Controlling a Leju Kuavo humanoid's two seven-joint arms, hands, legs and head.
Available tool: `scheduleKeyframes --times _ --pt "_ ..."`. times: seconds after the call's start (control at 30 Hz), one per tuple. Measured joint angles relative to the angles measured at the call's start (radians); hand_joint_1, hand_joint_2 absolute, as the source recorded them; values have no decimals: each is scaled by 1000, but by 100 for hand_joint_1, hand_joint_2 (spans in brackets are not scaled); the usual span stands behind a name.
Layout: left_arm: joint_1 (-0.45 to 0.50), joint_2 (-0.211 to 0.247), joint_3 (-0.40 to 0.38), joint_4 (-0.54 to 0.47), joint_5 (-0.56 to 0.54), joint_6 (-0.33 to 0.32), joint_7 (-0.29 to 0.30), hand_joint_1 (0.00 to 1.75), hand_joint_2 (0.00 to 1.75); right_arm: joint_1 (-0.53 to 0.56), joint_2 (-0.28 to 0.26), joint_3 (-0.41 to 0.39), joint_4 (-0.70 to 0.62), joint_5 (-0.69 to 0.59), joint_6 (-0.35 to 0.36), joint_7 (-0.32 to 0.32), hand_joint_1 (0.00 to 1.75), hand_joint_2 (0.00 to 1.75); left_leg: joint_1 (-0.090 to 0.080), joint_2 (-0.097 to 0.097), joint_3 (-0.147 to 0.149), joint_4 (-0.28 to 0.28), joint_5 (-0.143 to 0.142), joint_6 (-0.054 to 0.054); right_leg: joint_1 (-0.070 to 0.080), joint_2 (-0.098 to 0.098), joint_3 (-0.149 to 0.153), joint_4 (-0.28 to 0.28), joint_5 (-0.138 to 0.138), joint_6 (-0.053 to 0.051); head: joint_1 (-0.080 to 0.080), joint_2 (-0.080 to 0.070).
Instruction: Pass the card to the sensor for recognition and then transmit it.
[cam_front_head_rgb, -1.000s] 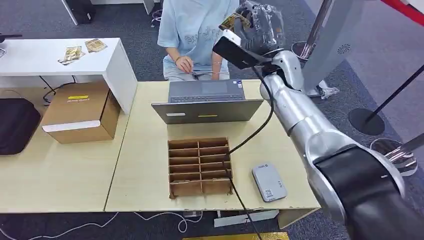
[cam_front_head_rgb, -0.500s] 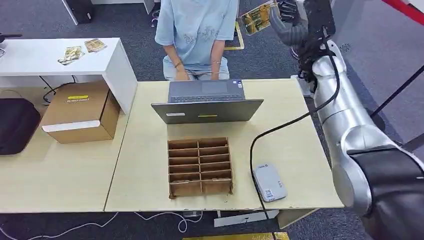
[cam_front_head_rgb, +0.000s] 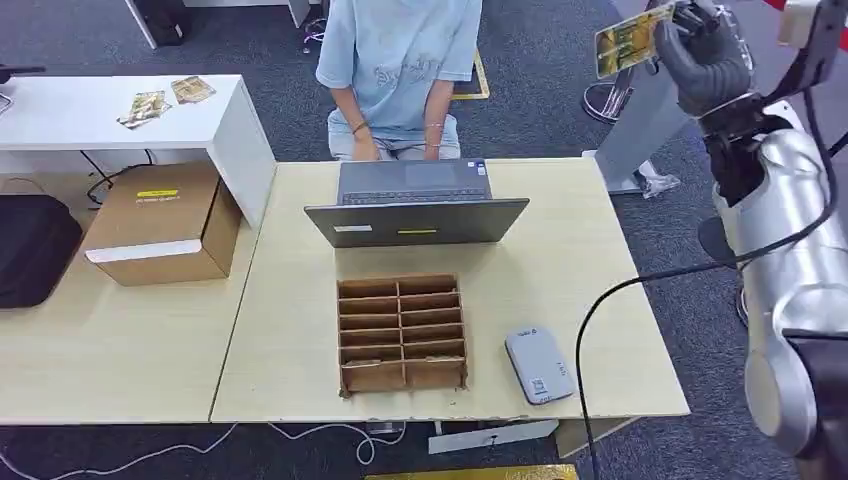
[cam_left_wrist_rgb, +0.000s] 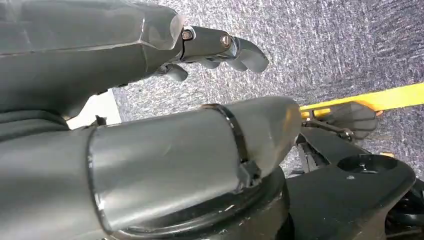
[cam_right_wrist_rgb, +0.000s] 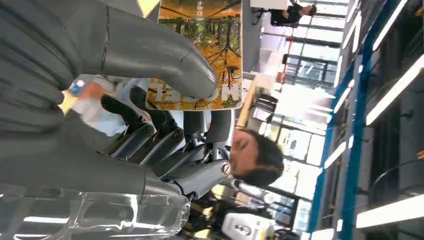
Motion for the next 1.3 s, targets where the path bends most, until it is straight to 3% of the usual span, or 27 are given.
scheduleKeyframes --times 0.17,0.47,0.6,0.83,1.17,1.3 --pt "1 0 3 0 -6 -1 1 0 0 119 -97 0 -61 -60 -10 43 175 175 0 0 0 0 0 0 0 0 0 0 0 0 0 0" --pt "2 2 7 0 -2 0 3 0 0 311 -186 0 -196 -86 -71 80 175 175 0 1 -1 0 0 0 0 1 -1 0 0 0 -1 0" --pt "2 2 17 0 6 2 3 0 0 390 -195 -1 -254 -107 -105 83 175 175 0 1 -1 -1 0 0 0 0 -1 0 0 0 -1 0" --pt "2 0 34 0 8 5 3 0 0 641 -196 -35 -420 -135 -181 79 175 175 0 -1 -2 -1 0 0 1 -2 -1 0 -1 1 0 0" --pt "3 0 54 0 12 3 0 0 0 951 -204 -107 -610 -143 -190 75 175 175 0 -1 -3 -1 -1 1 1 -2 -2 0 -1 1 0 0" --pt "2 0 56 0 6 1 0 0 0 1027 -192 -122 -670 -127 -198 86 175 175 0 0 -3 -1 -1 1 0 -1 -3 0 -1 1 -1 0"
